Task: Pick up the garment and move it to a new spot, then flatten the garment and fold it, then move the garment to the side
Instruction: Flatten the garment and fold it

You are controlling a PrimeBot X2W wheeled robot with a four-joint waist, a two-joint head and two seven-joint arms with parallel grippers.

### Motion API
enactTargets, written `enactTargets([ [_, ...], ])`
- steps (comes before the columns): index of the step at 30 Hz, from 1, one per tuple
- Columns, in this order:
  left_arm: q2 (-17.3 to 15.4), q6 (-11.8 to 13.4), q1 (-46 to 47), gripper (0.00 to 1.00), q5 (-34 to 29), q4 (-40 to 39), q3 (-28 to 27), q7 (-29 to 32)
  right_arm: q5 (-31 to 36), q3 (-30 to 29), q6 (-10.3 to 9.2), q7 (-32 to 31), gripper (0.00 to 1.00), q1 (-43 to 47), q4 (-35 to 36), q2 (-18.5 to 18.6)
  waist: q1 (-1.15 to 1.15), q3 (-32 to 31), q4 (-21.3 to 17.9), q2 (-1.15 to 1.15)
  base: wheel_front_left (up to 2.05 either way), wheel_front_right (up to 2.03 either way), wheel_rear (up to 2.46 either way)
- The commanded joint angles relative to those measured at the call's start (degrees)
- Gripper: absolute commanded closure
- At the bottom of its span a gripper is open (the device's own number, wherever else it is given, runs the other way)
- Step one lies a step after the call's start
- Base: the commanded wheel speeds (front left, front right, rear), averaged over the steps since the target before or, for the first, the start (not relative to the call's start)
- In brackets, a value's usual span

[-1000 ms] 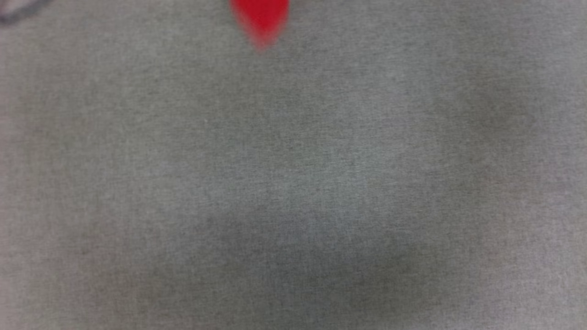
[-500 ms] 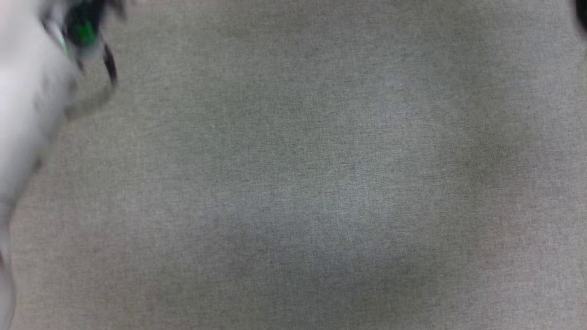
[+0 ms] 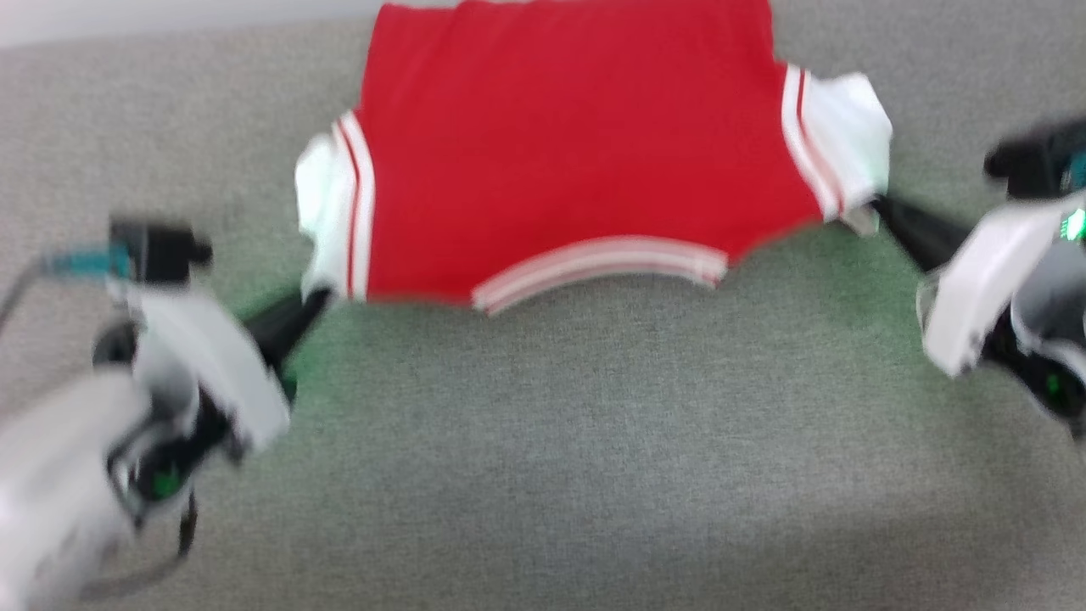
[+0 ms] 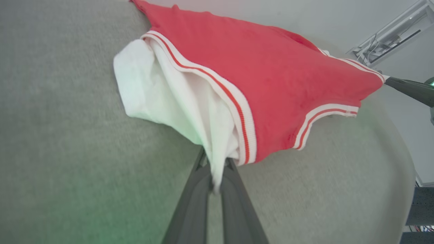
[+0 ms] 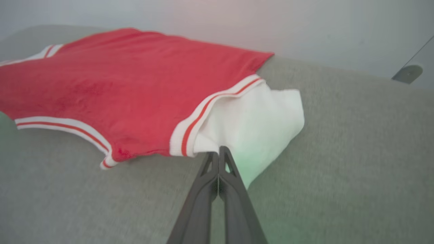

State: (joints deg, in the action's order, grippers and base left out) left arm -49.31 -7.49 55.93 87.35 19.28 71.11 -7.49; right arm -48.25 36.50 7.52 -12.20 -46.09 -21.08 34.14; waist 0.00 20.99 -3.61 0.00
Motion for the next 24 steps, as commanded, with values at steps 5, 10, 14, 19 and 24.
enactTargets([
  [5, -6.13, 0.04, -9.44, 1.0, -0.73, -9.09, 1.26, -2.1, -1.08, -3.06, -0.06, -8.0, 1.0, 12.3, 11.81, 5.86, 0.0, -3.87, 0.87, 0.0, 0.0, 0.0, 0.0],
  [10, -9.2, 0.04, -14.84, 1.0, -1.48, -13.76, 1.67, -3.22, -1.6, -7.05, -0.06, -13.46, 1.0, 21.27, 19.61, 8.43, 0.0, -5.12, 0.99, 0.0, 0.0, 0.0, 0.0],
  [14, -12.51, 0.04, -19.74, 1.0, -1.12, -18.82, 1.95, -3.7, 0.15, -12.27, -0.06, -17.57, 1.0, 29.89, 25.64, 8.85, 0.0, -5.33, 0.8, 0.0, 0.0, 0.0, 0.0],
  [19, -15.97, 1.59, -24.29, 1.0, 0.12, -23.63, 2.0, -4.69, 3.02, -18.18, -0.06, -22.56, 1.0, 39.23, 32.36, 7.09, 0.0, -5.16, 0.81, 0.0, 0.0, 0.0, 0.0],
  [24, -16.75, 2.4, -27.23, 1.0, 0.7, -27.37, 2.07, -5.25, 5.09, -23.29, -0.06, -26.53, 1.0, 46.83, 38.67, 4.36, 0.0, -4.94, 0.92, 0.0, 0.0, 0.0, 0.0],
])
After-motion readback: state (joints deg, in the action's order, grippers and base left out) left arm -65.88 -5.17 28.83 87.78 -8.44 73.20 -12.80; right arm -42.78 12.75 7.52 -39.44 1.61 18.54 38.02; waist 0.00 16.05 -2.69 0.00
